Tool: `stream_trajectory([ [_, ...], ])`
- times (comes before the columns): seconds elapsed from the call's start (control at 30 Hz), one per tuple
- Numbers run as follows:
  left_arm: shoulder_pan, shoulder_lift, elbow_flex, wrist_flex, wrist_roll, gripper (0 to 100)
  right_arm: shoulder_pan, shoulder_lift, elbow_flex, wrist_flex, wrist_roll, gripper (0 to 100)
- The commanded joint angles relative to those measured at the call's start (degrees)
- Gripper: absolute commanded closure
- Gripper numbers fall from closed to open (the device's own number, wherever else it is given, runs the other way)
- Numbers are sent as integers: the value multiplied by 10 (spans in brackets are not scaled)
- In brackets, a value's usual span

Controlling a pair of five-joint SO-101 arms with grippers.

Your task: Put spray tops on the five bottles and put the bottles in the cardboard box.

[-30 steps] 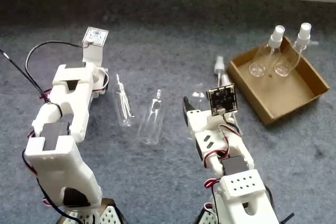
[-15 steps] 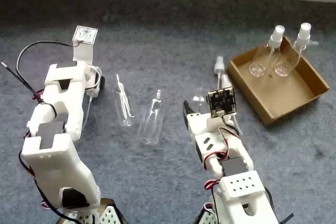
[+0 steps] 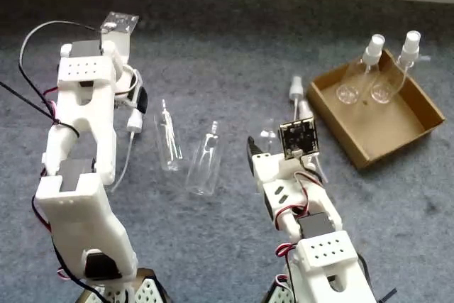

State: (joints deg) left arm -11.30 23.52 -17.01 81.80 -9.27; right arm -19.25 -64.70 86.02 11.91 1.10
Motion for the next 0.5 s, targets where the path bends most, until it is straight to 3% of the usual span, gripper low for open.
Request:
stream_trajectory([
  [0.0, 1, -5, -39, 27, -2, 789, -3, -12, -7, -15, 5, 964],
  [0.33, -2, -4, 75, -102, -4, 789, -3, -12, -7, -15, 5, 964],
  [0.47, 0, -4, 86, -104, -4, 790, -3, -12, -7, -15, 5, 964],
])
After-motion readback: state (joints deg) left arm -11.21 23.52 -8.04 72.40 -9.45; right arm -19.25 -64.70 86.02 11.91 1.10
